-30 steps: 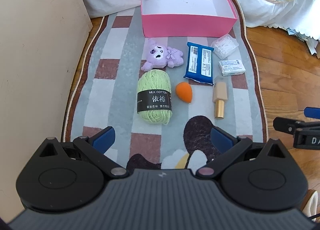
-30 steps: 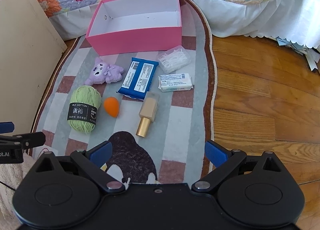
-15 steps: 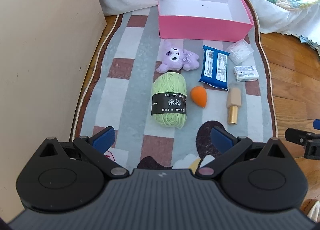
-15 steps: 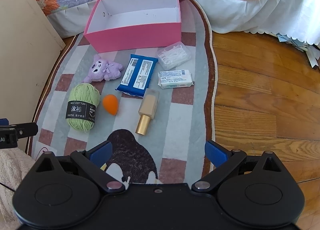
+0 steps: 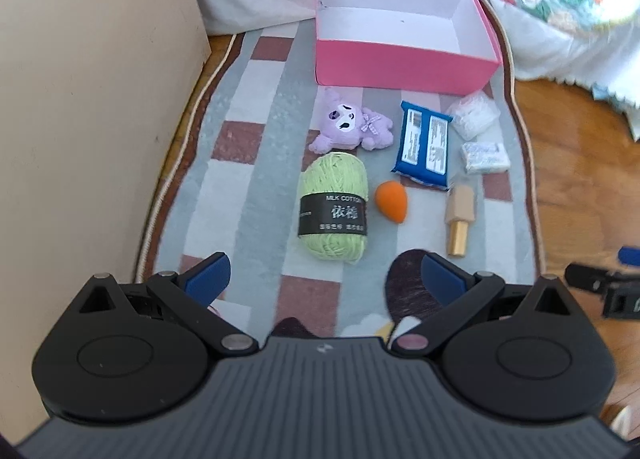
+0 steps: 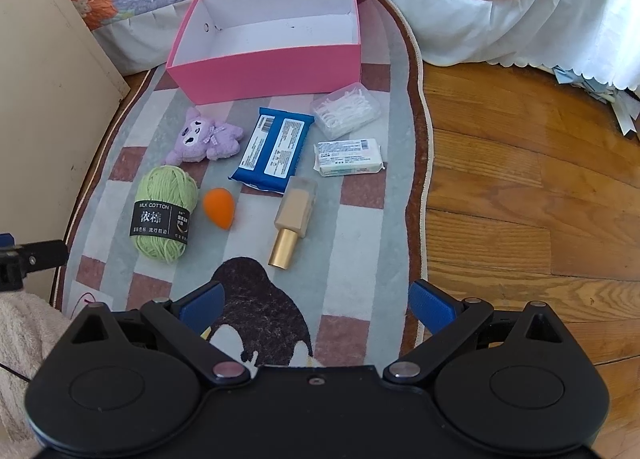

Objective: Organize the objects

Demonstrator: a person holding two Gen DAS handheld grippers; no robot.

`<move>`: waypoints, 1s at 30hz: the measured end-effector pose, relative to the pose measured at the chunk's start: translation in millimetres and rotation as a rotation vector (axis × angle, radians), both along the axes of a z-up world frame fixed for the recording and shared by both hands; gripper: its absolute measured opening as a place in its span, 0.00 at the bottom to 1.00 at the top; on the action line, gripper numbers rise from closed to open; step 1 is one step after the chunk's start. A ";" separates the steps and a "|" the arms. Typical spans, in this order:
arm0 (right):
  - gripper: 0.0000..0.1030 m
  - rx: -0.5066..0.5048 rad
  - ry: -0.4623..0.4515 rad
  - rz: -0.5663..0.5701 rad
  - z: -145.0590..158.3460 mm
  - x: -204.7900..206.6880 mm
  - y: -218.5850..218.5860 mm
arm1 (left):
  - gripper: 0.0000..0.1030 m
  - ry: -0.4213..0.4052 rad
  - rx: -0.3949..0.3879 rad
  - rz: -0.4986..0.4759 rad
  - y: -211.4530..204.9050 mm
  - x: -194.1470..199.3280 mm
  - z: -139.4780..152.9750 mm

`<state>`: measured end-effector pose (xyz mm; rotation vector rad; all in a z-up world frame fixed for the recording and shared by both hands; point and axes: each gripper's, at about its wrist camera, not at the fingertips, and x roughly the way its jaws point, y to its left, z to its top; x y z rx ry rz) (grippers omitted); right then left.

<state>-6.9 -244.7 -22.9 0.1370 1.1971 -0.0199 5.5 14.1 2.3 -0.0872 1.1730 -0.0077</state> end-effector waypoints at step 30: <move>0.98 -0.025 -0.007 0.021 8.6 -1.3 0.8 | 1.00 -0.057 -0.016 -0.109 16.0 -3.9 23.2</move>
